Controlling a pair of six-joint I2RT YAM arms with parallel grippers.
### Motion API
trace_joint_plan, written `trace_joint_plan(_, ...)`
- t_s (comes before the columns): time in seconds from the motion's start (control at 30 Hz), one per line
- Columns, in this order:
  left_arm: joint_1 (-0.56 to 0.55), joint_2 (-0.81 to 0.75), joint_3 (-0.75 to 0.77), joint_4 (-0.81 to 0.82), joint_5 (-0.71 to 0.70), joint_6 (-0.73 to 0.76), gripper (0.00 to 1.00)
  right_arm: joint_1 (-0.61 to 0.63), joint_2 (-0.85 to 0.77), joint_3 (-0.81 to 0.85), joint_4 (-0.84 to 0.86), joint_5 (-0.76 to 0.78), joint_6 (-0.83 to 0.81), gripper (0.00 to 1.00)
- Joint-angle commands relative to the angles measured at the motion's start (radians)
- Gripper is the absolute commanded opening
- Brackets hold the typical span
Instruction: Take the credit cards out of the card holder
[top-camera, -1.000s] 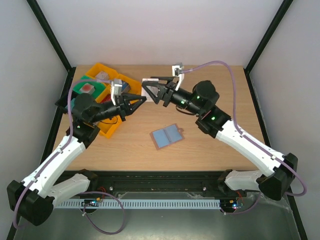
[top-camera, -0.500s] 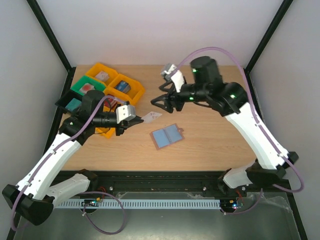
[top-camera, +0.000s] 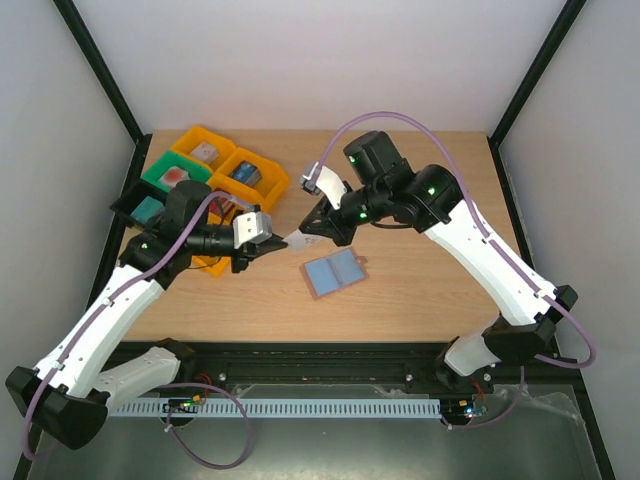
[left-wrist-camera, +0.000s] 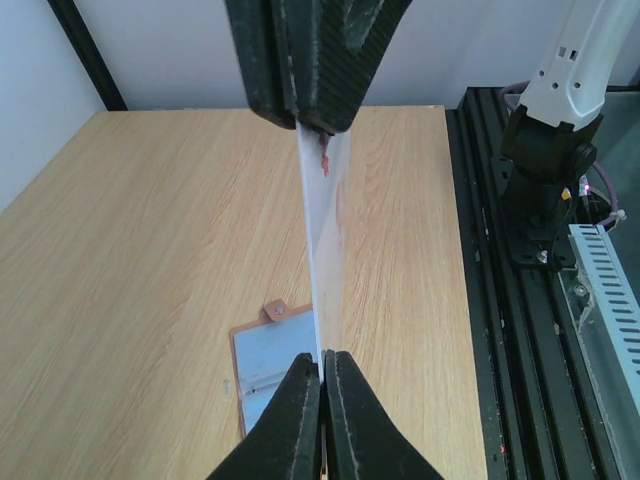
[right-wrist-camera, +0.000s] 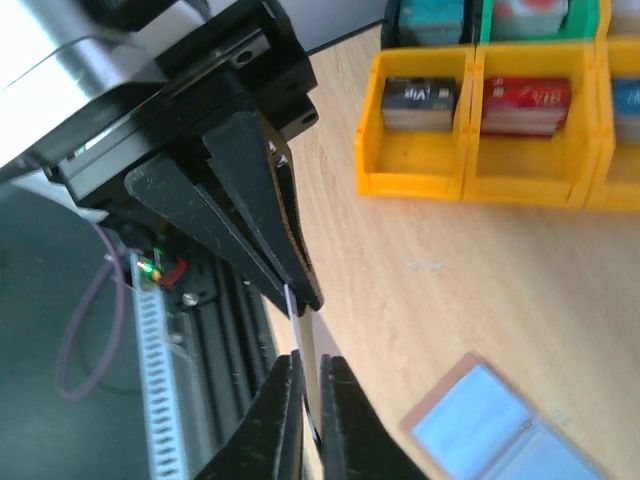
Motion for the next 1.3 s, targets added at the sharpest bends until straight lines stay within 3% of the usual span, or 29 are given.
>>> trace_joint_plan(0.0,0.004,-0.008,-0.004,0.006,0.046,-0.014,0.02,0.001,0.0,-0.006,-0.041,0.053,0.002,0.02)
trace_joint_plan(0.2,0.004,-0.019,-0.023,0.076,0.079,-0.079,0.03,-0.001,-0.028,-0.005,0.006,0.074,0.017,0.02)
trace_joint_plan(0.23,0.004,-0.03,-0.039,0.128,0.06,-0.114,0.23,-0.004,-0.037,-0.009,0.029,0.101,0.043,0.02)
trace_joint_plan(0.3,0.003,-0.073,-0.08,0.246,0.01,-0.173,0.82,-0.023,-0.051,-0.025,0.09,0.146,0.109,0.02)
trace_joint_plan(0.33,0.0,-0.104,-0.109,0.316,-0.03,-0.19,0.92,-0.039,-0.056,-0.034,0.125,0.153,0.155,0.02)
trace_joint_plan(0.43,-0.039,-0.224,-0.24,0.574,-0.316,-0.18,0.93,-0.089,-0.066,-0.059,0.254,0.187,0.349,0.02)
trace_joint_plan(0.5,-0.08,-0.274,-0.279,0.693,-0.493,-0.093,0.91,-0.113,-0.077,-0.097,0.361,0.235,0.526,0.02)
trace_joint_plan(0.63,-0.205,-0.265,-0.288,0.812,-0.711,0.183,0.84,-0.121,-0.125,-0.292,0.73,0.268,0.929,0.02)
trace_joint_plan(0.73,-0.307,-0.213,-0.325,0.952,-0.853,0.503,0.82,-0.12,-0.146,-0.426,0.947,0.275,1.14,0.02)
trace_joint_plan(0.83,-0.317,-0.136,-0.329,1.026,-0.931,0.71,0.82,-0.116,-0.13,-0.418,0.955,0.288,1.171,0.02)
trace_joint_plan(0.97,-0.297,-0.054,-0.32,1.093,-0.992,0.86,0.77,-0.109,-0.135,-0.426,0.951,0.281,1.174,0.01)
trace_joint_plan(1.27,-0.276,0.009,-0.284,1.094,-0.983,0.925,0.71,-0.106,-0.15,-0.451,0.972,0.259,1.175,0.02)
